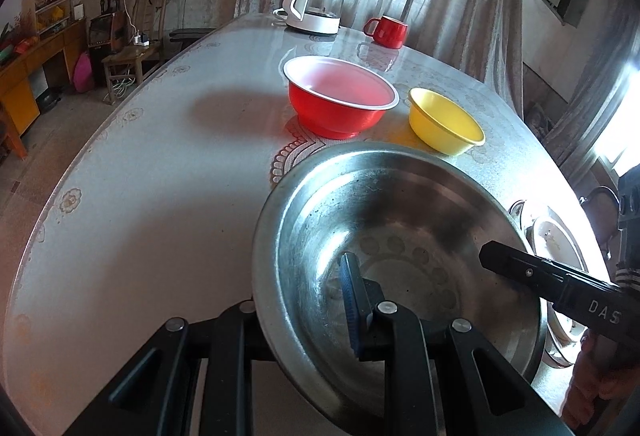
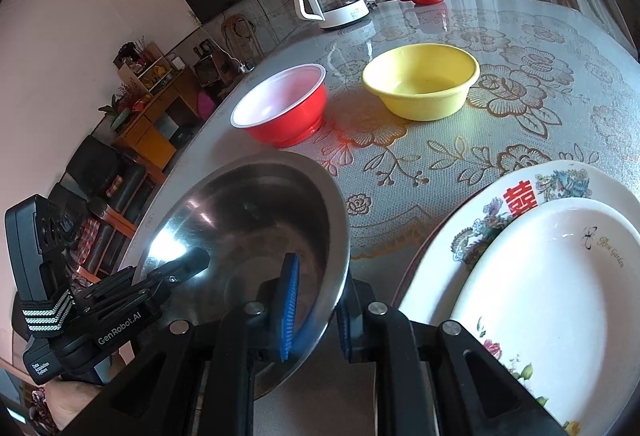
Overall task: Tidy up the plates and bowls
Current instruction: 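Lower the steel bowl onto the plate stack and open both grippers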
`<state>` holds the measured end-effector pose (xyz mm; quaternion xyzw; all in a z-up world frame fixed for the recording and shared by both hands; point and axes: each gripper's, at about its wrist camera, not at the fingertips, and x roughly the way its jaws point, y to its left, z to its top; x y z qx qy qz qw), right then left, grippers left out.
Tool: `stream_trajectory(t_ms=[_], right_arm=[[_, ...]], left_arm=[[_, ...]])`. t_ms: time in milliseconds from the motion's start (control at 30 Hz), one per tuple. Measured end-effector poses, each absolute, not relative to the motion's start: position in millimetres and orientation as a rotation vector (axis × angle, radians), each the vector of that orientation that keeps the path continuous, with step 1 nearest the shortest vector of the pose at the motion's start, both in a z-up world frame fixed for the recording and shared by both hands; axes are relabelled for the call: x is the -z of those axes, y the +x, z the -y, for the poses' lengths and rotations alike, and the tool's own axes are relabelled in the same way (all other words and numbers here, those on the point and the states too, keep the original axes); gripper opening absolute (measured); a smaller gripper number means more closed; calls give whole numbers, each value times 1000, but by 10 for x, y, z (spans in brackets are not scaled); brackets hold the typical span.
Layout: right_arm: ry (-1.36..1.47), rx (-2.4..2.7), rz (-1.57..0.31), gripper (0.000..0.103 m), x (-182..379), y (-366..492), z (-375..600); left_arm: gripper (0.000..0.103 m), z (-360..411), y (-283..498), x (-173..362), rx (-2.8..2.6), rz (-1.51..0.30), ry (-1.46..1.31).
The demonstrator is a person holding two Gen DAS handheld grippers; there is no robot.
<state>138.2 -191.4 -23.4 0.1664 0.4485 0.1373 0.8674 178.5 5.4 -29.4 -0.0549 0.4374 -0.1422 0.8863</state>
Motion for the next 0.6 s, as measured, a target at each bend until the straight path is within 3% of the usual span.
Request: stream_trajectory(t_ms=[367, 600], right_arm=[[330, -258, -938, 17, 245, 1390, 1889], [313, -272, -944, 24, 232, 1380, 1842]], left_arm=[[22, -6, 1848, 371, 290, -917, -92], [25, -27, 1818, 389, 274, -917, -90]])
